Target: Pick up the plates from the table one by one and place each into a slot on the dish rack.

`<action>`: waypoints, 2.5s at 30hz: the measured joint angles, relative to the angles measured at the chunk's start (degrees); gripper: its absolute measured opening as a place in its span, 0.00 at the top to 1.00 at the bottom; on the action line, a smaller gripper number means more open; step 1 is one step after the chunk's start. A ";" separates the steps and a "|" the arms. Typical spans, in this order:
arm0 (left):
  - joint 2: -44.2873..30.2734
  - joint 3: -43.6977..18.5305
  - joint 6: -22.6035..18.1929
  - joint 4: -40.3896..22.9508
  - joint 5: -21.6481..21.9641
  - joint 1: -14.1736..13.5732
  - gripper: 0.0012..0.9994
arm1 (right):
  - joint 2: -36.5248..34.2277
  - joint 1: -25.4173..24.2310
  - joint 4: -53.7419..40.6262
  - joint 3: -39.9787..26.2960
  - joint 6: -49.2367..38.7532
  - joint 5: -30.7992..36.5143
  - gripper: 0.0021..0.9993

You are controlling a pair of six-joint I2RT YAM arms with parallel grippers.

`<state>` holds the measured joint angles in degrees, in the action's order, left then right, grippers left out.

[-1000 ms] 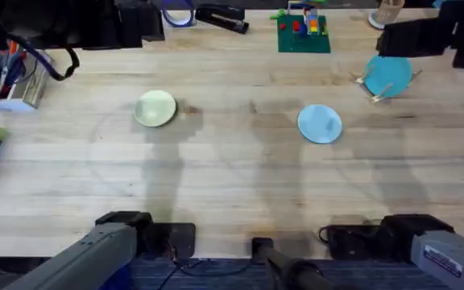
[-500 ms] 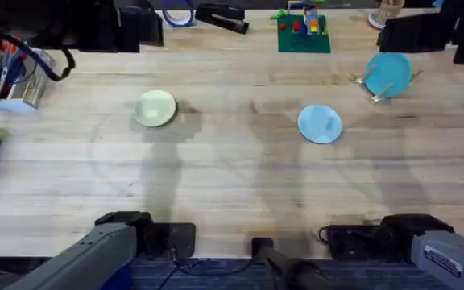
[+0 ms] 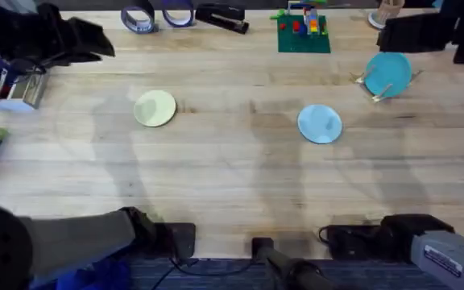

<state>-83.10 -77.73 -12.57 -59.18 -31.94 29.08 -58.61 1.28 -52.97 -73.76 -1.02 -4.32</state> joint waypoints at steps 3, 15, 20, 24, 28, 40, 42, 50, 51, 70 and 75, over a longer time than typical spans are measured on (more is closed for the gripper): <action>-2.69 0.00 -0.69 -0.02 -0.89 0.00 0.95 | 0.00 0.00 0.00 0.00 0.00 0.00 0.00; -8.72 0.00 -0.77 -5.91 -2.73 0.00 0.96 | 0.00 0.00 0.00 0.00 0.00 0.00 0.00; -9.10 0.00 -3.15 -4.88 -4.82 0.00 0.96 | 0.00 0.00 0.00 0.00 0.00 0.00 0.00; -9.17 0.00 -10.38 -6.67 -7.02 0.00 0.96 | 0.00 0.00 0.02 0.00 0.02 0.00 0.00; -9.31 0.00 -16.78 -7.06 -8.00 0.05 0.96 | 0.00 0.00 0.00 0.00 0.02 0.00 0.00; -18.23 0.00 -26.20 -7.01 -15.20 5.91 0.96 | 0.00 0.00 0.00 0.00 0.02 0.00 0.00; -19.75 0.00 -27.40 -6.99 -15.73 6.27 0.96 | 0.00 0.00 0.00 0.00 0.02 0.00 0.00; -23.27 0.00 -30.05 -6.93 -16.87 6.21 0.96 | 0.00 0.00 0.00 0.00 0.02 0.00 0.00; -23.40 0.00 -30.28 -6.85 -16.87 6.21 0.96 | 0.00 0.00 0.00 0.00 0.02 0.00 0.00; -28.02 -0.02 -32.11 -4.24 -14.88 6.21 0.96 | 0.00 0.00 0.00 0.00 0.07 0.02 0.00; -30.49 -0.03 -32.48 -1.58 -14.51 6.21 0.96 | 0.00 0.00 0.08 0.00 0.20 0.00 0.00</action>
<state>-113.59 -77.77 -45.05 -60.76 -46.45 35.29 -58.61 1.28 -52.89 -73.76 -0.82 -4.32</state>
